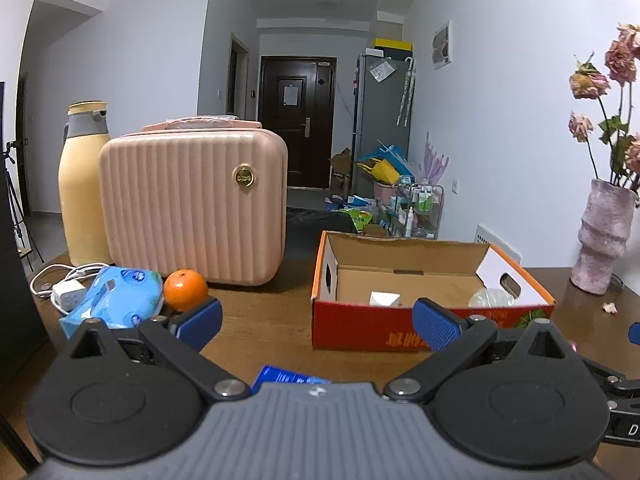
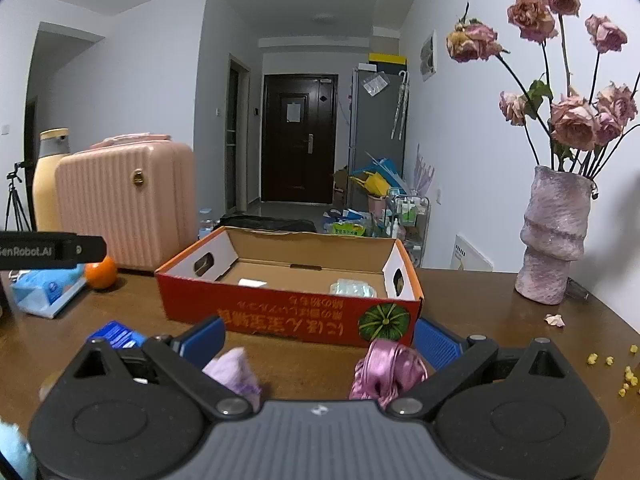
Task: Organize soft objects
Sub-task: 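Grasp the white round sponge with the right tool while the left tool approaches the blue plush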
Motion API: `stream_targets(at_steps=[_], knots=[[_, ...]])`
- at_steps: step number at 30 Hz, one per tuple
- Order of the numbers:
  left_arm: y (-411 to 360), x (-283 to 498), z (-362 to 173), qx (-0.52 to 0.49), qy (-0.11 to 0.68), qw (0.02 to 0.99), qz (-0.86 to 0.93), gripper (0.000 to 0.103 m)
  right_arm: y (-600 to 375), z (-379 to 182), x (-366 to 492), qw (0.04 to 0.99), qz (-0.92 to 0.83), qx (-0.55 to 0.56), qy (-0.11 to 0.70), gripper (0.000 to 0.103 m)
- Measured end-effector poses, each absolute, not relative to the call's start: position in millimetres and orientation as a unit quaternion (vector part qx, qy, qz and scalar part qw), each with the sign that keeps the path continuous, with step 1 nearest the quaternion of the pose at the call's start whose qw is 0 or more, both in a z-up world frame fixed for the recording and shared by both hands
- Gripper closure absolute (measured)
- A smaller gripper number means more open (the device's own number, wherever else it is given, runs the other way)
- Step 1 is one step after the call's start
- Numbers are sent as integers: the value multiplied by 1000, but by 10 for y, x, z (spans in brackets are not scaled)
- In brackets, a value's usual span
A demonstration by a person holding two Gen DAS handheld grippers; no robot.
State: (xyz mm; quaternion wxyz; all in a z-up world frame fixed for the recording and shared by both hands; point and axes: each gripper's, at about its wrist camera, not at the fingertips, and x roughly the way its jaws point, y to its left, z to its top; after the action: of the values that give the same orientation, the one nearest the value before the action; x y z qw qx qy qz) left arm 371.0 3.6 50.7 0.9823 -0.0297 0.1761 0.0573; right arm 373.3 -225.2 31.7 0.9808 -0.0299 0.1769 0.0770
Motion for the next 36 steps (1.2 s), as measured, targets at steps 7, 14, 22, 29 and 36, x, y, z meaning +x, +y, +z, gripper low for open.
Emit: stream_targets(at_steps=[7, 14, 22, 29, 36], knots=[[82, 3349, 489, -26, 176, 983, 45, 0, -2210, 240, 3351, 980, 86, -36, 173, 2], [61, 2977, 396, -12, 171, 985, 36, 0, -2203, 138, 3026, 979, 95, -35, 176, 1], [78, 2672, 247, -13, 184, 982, 24, 0, -2206, 54, 2702, 978, 109, -35, 172, 0], [189, 2470, 136, -27, 200, 979, 24, 0, -2151, -87, 2519, 974, 105, -55, 193, 0], [219, 2333, -14, -21, 227, 973, 22, 0, -2093, -286, 2508, 960, 113, -65, 246, 1]])
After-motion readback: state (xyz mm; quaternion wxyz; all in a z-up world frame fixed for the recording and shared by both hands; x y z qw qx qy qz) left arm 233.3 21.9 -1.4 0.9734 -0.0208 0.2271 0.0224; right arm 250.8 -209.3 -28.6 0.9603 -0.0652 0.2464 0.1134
